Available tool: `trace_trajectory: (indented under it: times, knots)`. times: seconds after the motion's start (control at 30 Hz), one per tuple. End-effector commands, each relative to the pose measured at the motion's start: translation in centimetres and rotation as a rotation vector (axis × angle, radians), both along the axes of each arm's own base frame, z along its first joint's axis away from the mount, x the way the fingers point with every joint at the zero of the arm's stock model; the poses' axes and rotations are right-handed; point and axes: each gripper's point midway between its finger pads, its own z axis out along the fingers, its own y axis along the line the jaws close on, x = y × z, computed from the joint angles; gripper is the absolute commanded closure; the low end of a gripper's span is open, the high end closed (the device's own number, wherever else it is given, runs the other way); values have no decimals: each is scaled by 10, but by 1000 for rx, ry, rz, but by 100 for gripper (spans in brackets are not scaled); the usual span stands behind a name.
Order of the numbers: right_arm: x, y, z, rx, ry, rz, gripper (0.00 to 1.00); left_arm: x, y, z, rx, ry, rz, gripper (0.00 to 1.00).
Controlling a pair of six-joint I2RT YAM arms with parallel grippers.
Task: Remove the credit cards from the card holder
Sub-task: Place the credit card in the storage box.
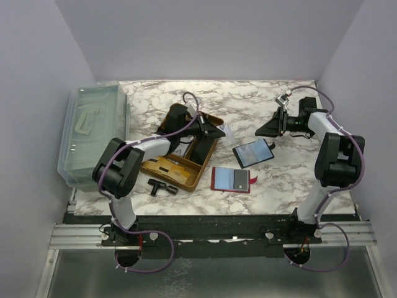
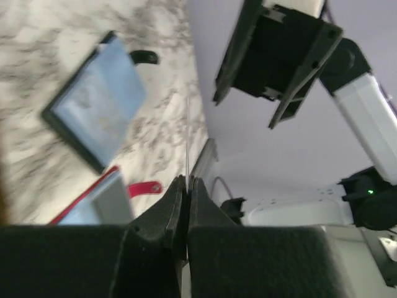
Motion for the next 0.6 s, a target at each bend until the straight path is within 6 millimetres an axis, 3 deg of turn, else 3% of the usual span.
trace_trajectory:
  times: [0.0,0.17,0.27,0.47,0.57]
  knots:
    - [-3,-1,7,-106,-150,2,35,-18,65,-11,296,-42,-93,100]
    - [-5,-4,-1,-168,-176,-6,34,-17,135,-20,616,-193,-184,100]
    - [-7,-4,-4,-170,-172,-6,34,-11,164,-24,758,-263,-245,100]
    - [-8,-4,-7,-165,-165,-4,34,1,196,-45,962,-259,-402,100]
    - [-9,-3,-7,-168,-166,-3,34,15,202,-51,1006,-266,-441,100]
